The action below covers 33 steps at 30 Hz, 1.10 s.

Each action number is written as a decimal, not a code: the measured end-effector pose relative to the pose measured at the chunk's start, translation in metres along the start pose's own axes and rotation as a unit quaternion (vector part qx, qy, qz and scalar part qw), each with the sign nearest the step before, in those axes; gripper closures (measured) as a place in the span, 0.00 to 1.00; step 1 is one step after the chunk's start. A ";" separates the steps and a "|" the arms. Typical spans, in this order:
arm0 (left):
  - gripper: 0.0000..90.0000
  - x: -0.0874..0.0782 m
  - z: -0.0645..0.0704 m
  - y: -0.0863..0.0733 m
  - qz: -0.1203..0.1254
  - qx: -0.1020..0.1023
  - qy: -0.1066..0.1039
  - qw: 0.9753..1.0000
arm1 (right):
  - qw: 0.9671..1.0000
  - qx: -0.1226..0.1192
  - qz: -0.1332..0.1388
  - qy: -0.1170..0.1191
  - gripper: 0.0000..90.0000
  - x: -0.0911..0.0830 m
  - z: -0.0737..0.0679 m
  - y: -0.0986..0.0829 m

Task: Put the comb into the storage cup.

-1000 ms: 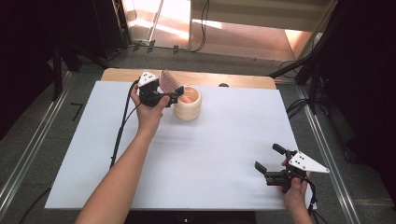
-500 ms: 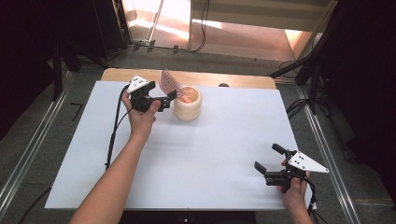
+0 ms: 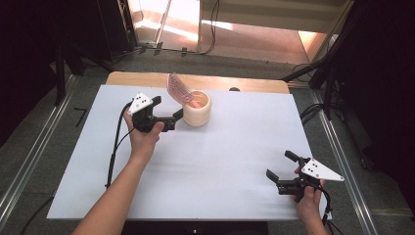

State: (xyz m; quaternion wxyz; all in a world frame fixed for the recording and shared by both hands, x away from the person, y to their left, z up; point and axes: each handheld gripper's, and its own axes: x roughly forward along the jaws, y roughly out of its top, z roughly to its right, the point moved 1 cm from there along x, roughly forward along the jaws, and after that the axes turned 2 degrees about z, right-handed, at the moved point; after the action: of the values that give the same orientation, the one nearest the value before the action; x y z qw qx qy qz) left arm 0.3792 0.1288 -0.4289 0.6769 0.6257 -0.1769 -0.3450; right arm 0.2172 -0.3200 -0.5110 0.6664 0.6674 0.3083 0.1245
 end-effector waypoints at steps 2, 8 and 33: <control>0.00 -0.006 0.001 -0.002 0.001 0.002 -0.002 1.000 | 1.000 0.002 -0.001 -0.001 0.00 0.000 0.000 0.000; 0.00 -0.025 0.005 -0.007 0.004 0.009 -0.005 1.000 | 1.000 -0.001 -0.002 -0.002 0.00 0.001 -0.001 0.000; 0.00 -0.105 0.006 -0.025 0.033 0.038 0.010 0.999 | 1.000 -0.004 -0.011 -0.013 0.00 0.003 -0.002 -0.001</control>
State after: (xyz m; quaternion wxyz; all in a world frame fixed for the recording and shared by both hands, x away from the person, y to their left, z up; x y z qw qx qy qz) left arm 0.2962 0.1972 -0.4320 0.6654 0.6482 -0.2034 -0.3094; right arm 0.2181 -0.3167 -0.5120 0.6739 0.6633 0.3063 0.1100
